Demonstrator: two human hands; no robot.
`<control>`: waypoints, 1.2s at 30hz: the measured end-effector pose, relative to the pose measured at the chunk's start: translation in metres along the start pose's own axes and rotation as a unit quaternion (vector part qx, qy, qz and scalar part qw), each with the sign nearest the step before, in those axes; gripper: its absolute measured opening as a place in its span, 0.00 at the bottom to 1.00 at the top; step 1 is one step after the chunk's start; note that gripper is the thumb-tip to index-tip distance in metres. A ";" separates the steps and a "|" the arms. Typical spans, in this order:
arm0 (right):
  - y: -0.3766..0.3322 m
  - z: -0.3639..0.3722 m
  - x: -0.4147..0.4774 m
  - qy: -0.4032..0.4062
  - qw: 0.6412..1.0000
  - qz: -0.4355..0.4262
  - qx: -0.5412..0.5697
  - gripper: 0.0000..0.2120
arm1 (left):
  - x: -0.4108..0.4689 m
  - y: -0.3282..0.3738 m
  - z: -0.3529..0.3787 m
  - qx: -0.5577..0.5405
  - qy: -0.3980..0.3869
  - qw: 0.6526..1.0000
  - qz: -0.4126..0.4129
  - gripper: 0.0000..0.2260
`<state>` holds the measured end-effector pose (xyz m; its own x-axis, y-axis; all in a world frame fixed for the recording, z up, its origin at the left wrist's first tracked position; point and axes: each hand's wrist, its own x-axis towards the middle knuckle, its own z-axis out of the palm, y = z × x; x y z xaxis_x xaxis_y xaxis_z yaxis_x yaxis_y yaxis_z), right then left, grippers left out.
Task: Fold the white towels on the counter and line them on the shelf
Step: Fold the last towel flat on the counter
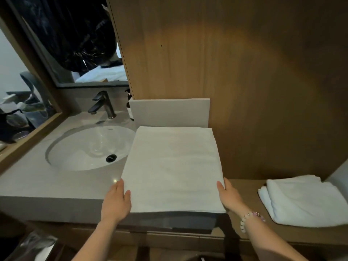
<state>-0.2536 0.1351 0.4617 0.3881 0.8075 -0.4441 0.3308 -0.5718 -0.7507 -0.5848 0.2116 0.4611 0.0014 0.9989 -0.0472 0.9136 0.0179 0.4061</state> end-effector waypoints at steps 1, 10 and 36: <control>0.004 0.002 -0.005 0.004 1.000 -0.003 0.010 0.25 | -0.006 0.000 -0.001 0.016 0.014 1.000 -0.006 0.23; 0.032 0.012 -0.034 0.035 0.992 0.038 0.117 0.23 | -0.035 -0.003 -0.006 -0.167 0.031 0.982 -0.079 0.21; 0.014 -0.015 -0.052 0.116 0.915 0.083 0.377 0.21 | -0.024 0.001 -0.036 -0.627 -0.105 0.751 -0.179 0.23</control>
<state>-0.2562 0.0831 0.4813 0.5804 0.6159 -0.5327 -0.4035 -0.3507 -0.8451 -0.5985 0.1896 0.4959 0.0307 0.8933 -0.4483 -0.2304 0.4428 0.8665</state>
